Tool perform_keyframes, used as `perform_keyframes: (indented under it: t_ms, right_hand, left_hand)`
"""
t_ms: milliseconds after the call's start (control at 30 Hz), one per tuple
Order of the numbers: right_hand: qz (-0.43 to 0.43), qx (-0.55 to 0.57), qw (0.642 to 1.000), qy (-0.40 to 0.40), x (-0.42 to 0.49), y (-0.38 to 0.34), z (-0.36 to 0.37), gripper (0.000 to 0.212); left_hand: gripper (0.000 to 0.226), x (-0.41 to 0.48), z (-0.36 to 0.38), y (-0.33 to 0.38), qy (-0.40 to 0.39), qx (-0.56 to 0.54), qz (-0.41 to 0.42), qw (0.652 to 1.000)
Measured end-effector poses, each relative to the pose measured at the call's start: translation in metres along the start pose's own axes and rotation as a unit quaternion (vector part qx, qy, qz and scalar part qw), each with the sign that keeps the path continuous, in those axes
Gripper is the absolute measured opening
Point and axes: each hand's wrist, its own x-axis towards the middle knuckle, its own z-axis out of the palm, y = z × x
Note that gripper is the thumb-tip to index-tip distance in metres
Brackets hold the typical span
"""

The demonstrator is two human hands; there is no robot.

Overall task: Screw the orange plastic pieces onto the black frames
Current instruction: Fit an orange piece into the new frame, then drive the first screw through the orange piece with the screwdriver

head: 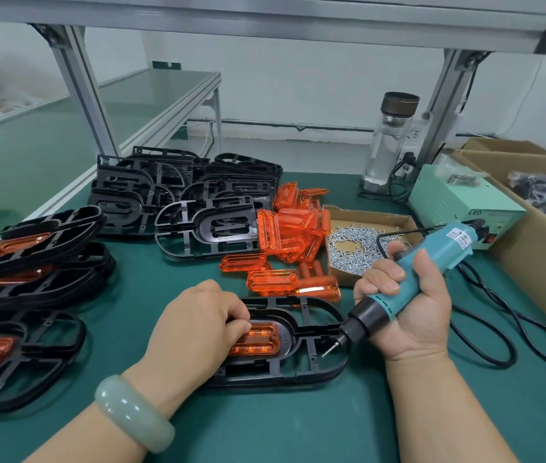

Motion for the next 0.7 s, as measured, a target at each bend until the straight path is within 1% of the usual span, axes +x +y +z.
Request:
perform_keyframes:
  t_ms: [100,233,300,467,633,667,700]
  right_hand:
    - [-0.001,0.002,1.0,0.0,0.0,0.0,0.0,0.018]
    - [0.001,0.01,1.0,-0.007,-0.001,-0.001,0.001,0.019]
    - [0.001,0.014,1.0,-0.009,-0.001,-0.001,0.001,0.019]
    - [-0.004,0.012,1.0,-0.01,-0.003,-0.002,0.002,0.019]
    - [0.0,0.018,1.0,-0.011,-0.002,-0.004,0.0,0.017]
    - [0.004,0.022,1.0,-0.018,-0.002,-0.004,0.0,0.023]
    - [0.008,0.031,0.999,-0.027,-0.002,-0.004,0.0,0.037]
  left_hand:
    - [0.005,-0.004,-0.004,-0.003,0.003,-0.011,0.023,1.0]
    - [0.012,-0.007,-0.005,-0.008,-0.049,0.015,0.036,0.998]
    - [0.014,-0.006,-0.004,-0.007,-0.064,0.007,0.045,0.997]
    - [0.016,-0.002,0.004,0.001,-0.063,-0.004,0.075,0.995]
    - [0.014,0.0,0.006,0.0,-0.081,-0.01,0.07,0.994]
    - [0.013,0.0,0.004,0.0,-0.082,-0.015,0.068,0.994]
    - [0.011,0.001,0.003,0.001,-0.08,-0.019,0.067,0.994]
